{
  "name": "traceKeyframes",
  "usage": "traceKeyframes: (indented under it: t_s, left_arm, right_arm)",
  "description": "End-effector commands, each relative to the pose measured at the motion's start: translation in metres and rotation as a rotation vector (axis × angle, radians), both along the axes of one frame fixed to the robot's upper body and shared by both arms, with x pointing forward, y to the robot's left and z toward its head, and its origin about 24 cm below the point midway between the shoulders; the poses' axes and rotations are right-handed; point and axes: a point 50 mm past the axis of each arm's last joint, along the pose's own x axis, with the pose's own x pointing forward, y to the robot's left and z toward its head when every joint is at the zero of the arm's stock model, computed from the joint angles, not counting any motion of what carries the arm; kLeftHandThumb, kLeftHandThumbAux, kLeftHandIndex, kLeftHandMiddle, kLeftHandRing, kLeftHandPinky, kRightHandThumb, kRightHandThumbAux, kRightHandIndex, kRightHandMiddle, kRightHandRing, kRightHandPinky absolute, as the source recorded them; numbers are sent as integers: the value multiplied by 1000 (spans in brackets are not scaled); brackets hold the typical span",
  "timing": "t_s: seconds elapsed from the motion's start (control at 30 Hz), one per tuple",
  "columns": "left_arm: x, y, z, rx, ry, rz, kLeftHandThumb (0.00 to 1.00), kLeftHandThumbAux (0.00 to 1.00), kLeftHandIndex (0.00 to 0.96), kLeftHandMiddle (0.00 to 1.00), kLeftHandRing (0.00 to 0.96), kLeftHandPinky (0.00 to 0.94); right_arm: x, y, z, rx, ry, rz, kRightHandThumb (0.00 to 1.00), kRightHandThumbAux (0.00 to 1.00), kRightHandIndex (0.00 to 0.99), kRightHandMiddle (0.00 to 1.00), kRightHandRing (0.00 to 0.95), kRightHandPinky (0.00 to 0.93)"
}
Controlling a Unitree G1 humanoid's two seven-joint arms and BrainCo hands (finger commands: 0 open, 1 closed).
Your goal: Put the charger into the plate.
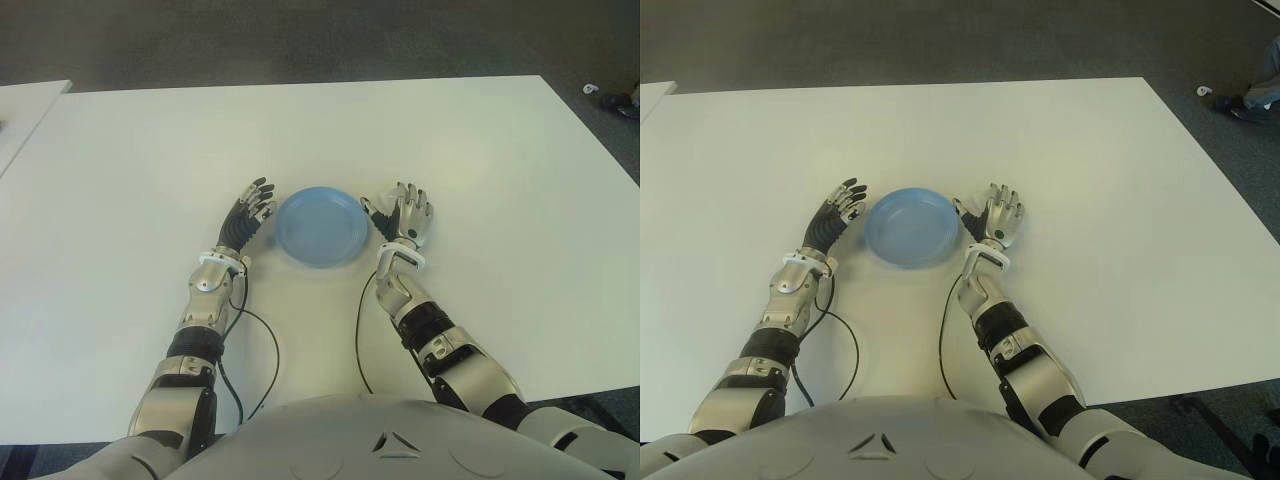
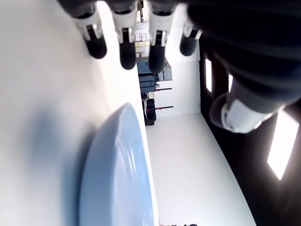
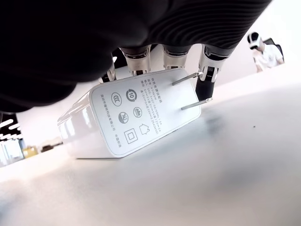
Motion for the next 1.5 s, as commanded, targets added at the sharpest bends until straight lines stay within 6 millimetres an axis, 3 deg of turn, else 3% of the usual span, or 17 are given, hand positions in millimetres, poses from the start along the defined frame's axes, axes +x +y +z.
traceKeyframes:
  t_s: [0.03,1.5]
  left_arm:
    - [-6,-3,-12,6,67,-2,0,559,88,153,133,113]
    - [-7,-1,-13,18,71,-10,0,566,86,150,130,110]
  right_arm:
    - [-18,-3,-26,12,121,-24,288,139,0,0,0,0]
    - [-14,-15,-19,50,52,-97,258,161,0,0,0,0]
